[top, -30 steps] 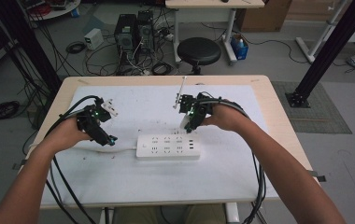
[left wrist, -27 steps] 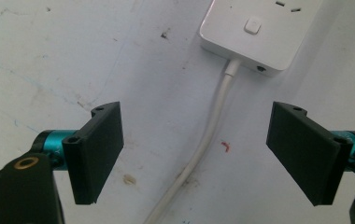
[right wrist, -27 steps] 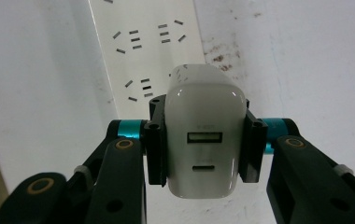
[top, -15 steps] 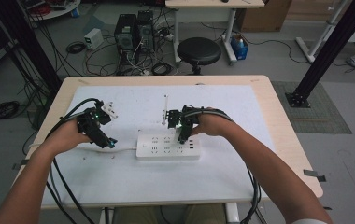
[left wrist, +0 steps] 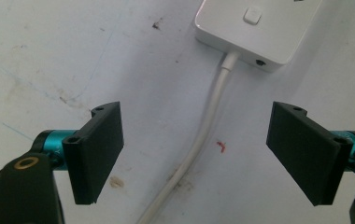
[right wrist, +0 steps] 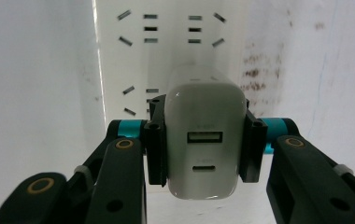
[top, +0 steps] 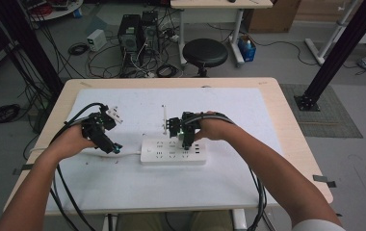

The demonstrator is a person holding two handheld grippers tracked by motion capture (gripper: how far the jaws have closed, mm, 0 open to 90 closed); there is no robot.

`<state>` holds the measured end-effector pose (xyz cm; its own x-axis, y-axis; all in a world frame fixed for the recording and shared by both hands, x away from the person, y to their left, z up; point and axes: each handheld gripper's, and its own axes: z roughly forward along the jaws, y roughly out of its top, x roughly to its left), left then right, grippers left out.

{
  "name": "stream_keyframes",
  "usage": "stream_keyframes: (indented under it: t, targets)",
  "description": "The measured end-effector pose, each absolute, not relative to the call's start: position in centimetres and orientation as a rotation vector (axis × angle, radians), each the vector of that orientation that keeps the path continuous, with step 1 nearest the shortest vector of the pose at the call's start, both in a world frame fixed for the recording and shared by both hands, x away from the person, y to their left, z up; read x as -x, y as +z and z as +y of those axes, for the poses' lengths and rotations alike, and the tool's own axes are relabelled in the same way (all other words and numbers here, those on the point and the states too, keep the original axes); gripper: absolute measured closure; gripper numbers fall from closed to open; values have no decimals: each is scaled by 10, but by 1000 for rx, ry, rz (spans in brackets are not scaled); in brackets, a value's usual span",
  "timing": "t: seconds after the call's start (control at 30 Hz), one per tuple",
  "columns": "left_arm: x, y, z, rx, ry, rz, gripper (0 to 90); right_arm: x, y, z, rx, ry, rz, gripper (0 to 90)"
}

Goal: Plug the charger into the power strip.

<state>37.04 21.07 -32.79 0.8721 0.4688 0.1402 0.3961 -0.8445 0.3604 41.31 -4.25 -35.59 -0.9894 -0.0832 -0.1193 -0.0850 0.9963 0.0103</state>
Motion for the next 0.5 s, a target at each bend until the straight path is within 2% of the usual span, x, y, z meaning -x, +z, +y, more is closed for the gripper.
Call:
stream_keyframes:
  t: [0.5]
  targets:
    - [-371,-334,213,-2712,301,656,189,-411,-365,-43,24,29,3010,624]
